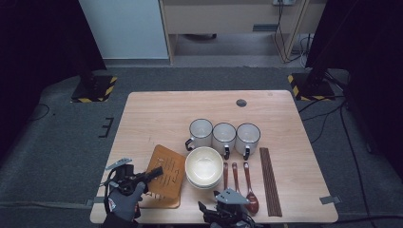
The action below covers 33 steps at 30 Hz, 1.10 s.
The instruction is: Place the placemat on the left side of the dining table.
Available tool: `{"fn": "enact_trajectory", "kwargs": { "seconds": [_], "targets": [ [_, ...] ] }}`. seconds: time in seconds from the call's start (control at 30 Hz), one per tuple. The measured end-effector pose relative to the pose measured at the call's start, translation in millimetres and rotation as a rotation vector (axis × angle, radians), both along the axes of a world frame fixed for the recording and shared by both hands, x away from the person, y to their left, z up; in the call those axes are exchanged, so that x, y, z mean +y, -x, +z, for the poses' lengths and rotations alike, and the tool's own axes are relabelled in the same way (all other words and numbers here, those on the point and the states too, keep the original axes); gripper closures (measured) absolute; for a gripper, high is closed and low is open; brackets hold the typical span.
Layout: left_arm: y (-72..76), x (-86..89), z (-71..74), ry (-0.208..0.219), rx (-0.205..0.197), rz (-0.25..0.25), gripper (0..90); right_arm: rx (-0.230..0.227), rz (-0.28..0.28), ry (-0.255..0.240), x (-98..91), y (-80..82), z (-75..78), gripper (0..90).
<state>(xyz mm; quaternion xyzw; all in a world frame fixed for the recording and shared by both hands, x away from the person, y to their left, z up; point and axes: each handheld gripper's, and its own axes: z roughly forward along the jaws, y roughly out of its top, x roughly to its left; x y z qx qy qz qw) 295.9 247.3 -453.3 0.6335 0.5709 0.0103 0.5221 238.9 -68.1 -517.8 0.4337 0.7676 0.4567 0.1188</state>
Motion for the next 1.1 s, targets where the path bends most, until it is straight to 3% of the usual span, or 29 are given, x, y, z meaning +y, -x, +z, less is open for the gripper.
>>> {"fn": "enact_trajectory", "kwargs": {
  "seconds": [0.6,1.1],
  "targets": [
    [-23.9,7.7,13.2,0.000,-0.076,0.056,85.4,-0.015,-0.078,0.018,-30.3,-7.0,12.4,29.2],
    [-42.7,15.3,18.5,-0.003,-0.111,0.088,85.4,-0.082,-0.189,0.000,-68.8,-34.4,33.6,27.8]
  ]
}}
